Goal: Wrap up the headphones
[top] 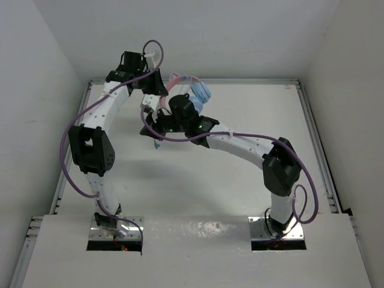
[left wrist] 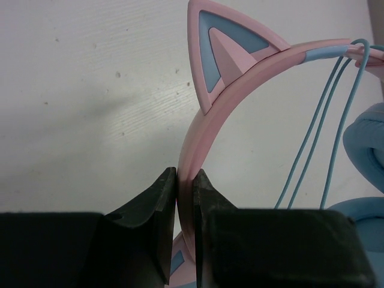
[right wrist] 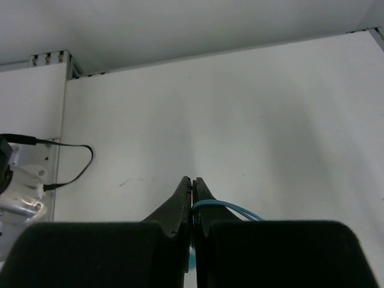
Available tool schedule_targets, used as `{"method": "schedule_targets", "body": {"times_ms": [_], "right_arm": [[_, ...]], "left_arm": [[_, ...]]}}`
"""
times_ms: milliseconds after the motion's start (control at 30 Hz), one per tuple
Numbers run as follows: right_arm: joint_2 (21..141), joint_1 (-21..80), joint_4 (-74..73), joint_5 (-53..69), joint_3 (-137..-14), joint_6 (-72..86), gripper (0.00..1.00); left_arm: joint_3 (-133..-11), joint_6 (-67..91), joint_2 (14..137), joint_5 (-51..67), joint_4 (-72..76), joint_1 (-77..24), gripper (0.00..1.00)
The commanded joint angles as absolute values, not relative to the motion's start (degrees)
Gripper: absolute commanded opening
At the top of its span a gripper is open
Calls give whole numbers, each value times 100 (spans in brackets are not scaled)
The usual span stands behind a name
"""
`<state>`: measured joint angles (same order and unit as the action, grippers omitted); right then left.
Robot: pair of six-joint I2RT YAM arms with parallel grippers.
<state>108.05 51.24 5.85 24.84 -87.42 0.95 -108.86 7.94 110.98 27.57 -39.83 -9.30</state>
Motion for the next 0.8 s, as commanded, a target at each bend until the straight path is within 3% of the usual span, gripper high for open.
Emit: {"method": "schedule_targets", "body": {"times_ms": [0, 300, 533, 767], "right_arm": [[10477, 5107, 870, 2795, -9070, 500, 0], [10055, 4053, 1021, 2874, -9175, 1670, 0], [10423, 3911, -2227, 1919, -10870, 151, 0], [10758, 3885, -3945, -179, -11979, -1526, 0]], "left_arm": [[-10802, 528, 10828, 2655, -3665, -993, 0], [-10442, -298, 10784, 2013, -3788, -1098, 0], [-10345, -921, 10819, 1451, -3823, -1265, 0], [-10425, -1687, 10881, 1248, -4026, -1547, 0]]}}
